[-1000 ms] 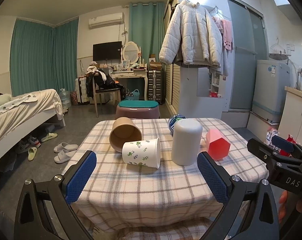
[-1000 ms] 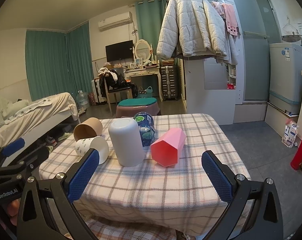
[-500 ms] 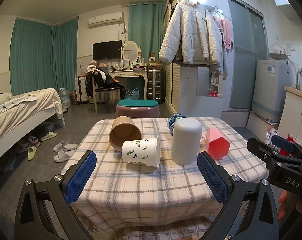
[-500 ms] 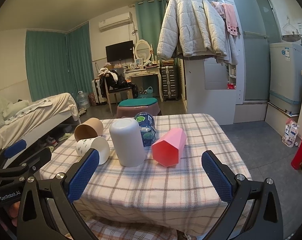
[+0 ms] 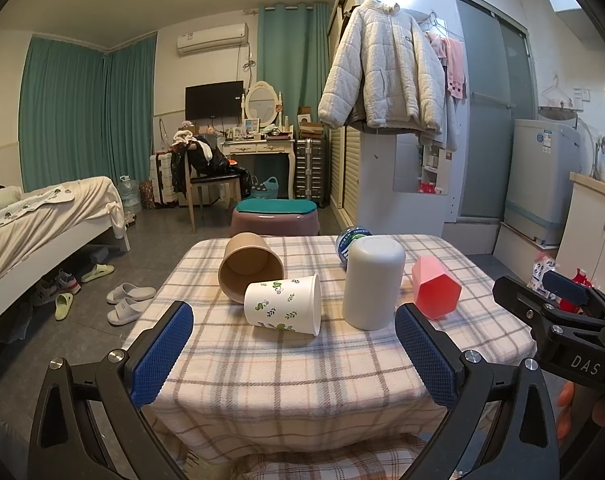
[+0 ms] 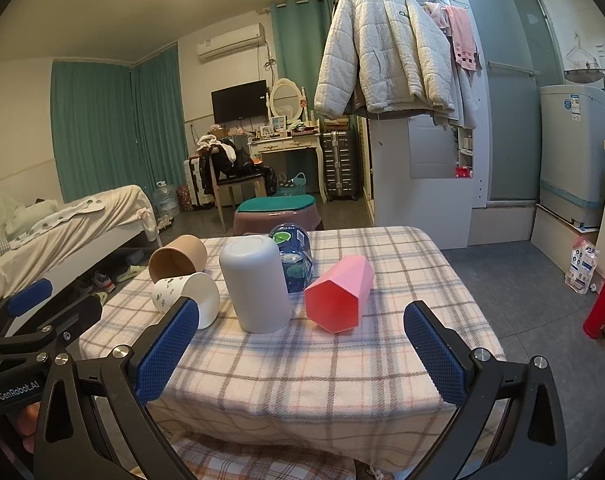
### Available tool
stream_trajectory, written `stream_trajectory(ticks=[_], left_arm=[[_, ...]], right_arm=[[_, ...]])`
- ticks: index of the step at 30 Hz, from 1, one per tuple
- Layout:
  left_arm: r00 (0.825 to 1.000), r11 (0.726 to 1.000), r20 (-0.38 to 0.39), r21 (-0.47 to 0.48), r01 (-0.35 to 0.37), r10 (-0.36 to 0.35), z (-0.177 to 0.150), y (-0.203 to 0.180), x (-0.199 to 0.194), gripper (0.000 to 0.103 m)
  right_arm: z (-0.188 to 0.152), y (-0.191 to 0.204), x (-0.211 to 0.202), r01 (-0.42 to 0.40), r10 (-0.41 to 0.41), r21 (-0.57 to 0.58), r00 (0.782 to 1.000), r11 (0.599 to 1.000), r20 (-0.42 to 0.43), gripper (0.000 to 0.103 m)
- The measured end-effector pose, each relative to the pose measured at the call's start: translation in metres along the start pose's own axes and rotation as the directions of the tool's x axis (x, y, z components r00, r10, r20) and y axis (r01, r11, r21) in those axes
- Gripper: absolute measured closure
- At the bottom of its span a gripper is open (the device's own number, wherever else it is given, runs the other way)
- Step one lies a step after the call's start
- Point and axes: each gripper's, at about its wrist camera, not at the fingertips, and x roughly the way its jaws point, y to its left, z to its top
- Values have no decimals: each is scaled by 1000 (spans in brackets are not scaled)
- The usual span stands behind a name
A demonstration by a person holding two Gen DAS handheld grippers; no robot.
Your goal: Flip cup upside down
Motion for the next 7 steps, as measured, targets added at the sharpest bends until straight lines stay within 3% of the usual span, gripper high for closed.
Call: stream_trajectory(ticks=[7], left_arm=[[1000,1000,3,1,3,-3,0,0,-1,0]], right_arm=[[-2,4,3,-5,5,-6,1000,1000,-16,0]])
